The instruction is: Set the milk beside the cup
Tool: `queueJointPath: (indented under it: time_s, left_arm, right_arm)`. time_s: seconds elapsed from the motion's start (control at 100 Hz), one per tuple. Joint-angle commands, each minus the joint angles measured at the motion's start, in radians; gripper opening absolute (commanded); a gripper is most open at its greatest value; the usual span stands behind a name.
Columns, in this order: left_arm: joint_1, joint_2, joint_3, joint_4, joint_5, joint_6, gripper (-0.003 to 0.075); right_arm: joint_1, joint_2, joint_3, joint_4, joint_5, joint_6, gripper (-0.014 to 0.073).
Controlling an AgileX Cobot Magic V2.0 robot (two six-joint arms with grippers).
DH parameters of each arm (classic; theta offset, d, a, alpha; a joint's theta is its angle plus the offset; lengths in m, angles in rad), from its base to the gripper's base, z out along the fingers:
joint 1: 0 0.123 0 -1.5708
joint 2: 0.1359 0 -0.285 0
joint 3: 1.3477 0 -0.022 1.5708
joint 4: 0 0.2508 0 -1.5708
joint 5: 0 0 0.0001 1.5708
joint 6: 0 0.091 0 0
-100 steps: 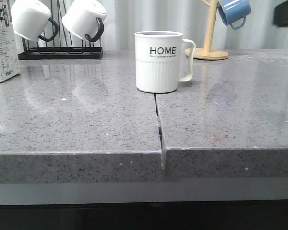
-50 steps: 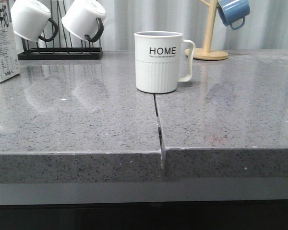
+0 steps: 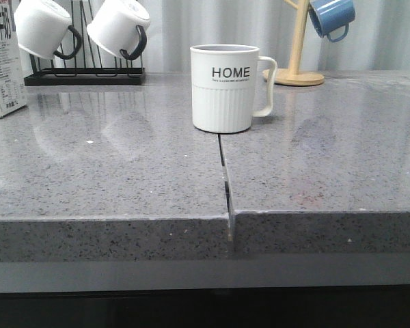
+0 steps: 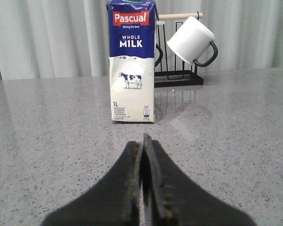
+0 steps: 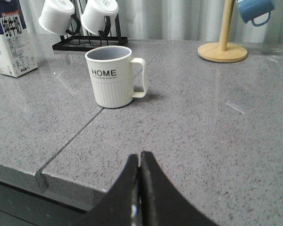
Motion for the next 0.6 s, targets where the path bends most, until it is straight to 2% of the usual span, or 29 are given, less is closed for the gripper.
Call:
queueJointPath:
  time_s: [0.0, 0.19, 0.32, 0.41, 0.46, 0.51, 0.59]
  left_arm:
    - [0.005, -0.031, 0.017, -0.003, -0.087, 0.000, -0.0021]
    - [0.005, 0.034, -0.136, -0.003, 0.093, 0.000, -0.0021]
    - [0.005, 0.150, -0.268, 0.002, 0.207, -0.001, -0.0020]
    - [0.005, 0.251, -0.351, 0.034, 0.240, -0.001, 0.0001]
    - [0.005, 0.306, -0.392, 0.049, 0.247, -0.001, 0.0069]
    - [0.005, 0.362, -0.426, 0.049, 0.242, -0.001, 0.0185]
    - [0.005, 0.446, -0.466, 0.047, 0.216, -0.001, 0.0468]
  right_arm:
    - [-0.002, 0.003, -0.007, 0.001, -0.080, -0.008, -0.0068]
    - [-0.002, 0.003, -0.003, 0.000, -0.091, -0.008, -0.0068]
    - [-0.002, 0.003, -0.003, 0.000, -0.091, -0.008, -0.0068]
    - [-0.002, 0.003, -0.003, 0.000, -0.091, -0.008, -0.0068]
    - [-0.002, 0.003, -0.003, 0.000, -0.091, -0.008, -0.0068]
    - [-0.002, 0.003, -0.003, 0.000, -0.091, -0.008, -0.0068]
    - [-0.002, 0.003, -0.003, 0.000, -0.091, -0.008, -0.0068]
